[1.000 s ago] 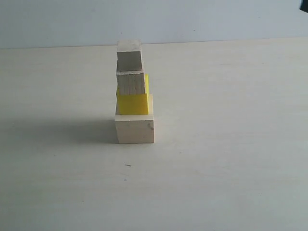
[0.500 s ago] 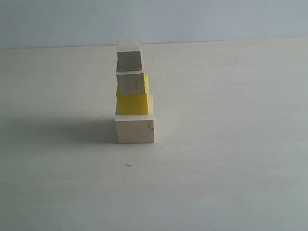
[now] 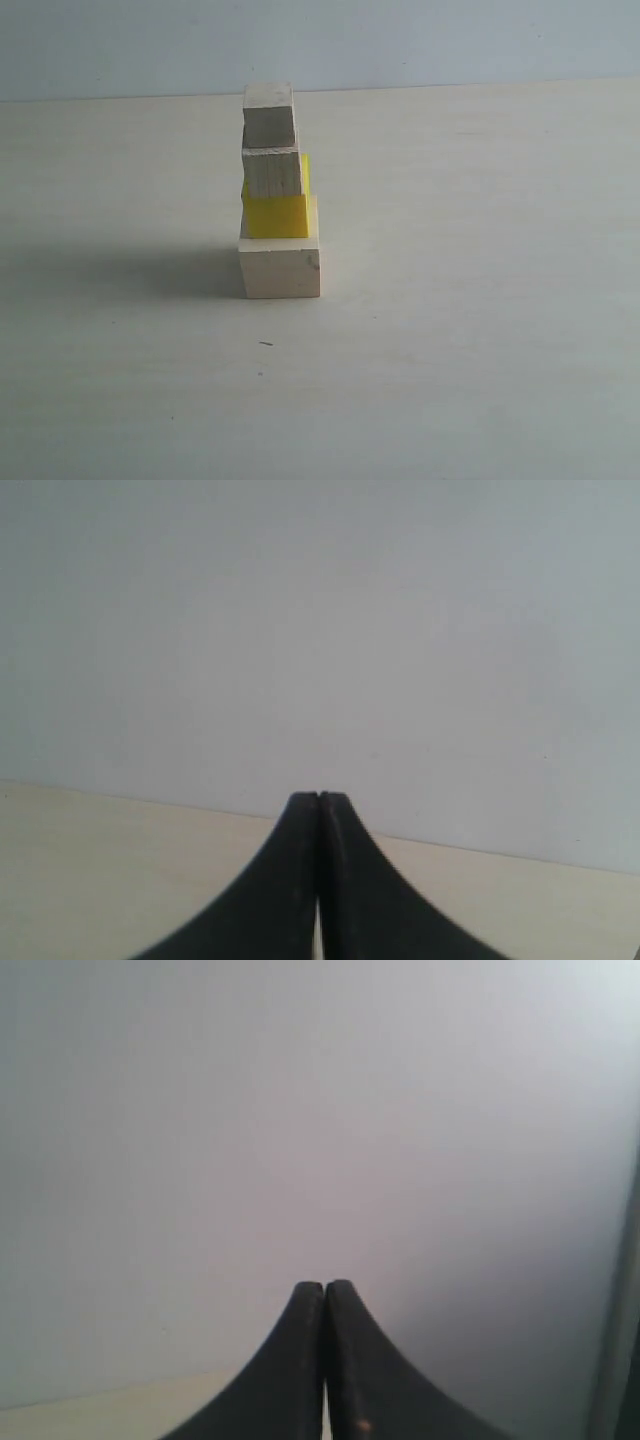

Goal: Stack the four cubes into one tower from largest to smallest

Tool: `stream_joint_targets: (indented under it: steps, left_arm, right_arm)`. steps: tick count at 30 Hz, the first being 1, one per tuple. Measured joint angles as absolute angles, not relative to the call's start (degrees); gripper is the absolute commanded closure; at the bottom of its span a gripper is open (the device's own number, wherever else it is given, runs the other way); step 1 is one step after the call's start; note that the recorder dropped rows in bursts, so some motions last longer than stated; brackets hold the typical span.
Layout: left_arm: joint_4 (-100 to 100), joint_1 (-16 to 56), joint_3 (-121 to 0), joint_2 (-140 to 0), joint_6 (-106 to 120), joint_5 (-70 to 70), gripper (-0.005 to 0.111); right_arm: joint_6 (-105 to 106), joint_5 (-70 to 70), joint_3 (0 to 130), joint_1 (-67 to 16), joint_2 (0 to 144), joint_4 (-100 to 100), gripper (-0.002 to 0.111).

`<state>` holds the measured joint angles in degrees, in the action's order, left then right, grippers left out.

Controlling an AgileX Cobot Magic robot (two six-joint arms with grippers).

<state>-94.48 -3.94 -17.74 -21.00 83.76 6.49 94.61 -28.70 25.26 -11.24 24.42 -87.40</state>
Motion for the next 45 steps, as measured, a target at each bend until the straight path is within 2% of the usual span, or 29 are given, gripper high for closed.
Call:
stream_joint_targets:
  steps: [6, 11, 45]
  left_arm:
    - [-94.0, -3.9, -17.6, -21.0, 83.8, 5.8, 0.107]
    - [-93.9, -3.9, -17.6, -20.5, 83.6, 5.8, 0.107]
    - [-93.4, -3.9, -17.6, -19.9, 83.7, 5.5, 0.107]
  right_arm:
    - [111.8, -24.7, 25.3, -11.2, 17.4, -97.6, 0.108]
    - [116.1, -22.0, 25.3, -11.2, 11.6, -99.7, 0.108]
    - [112.2, -20.4, 25.3, -11.2, 8.7, -99.7, 0.108]
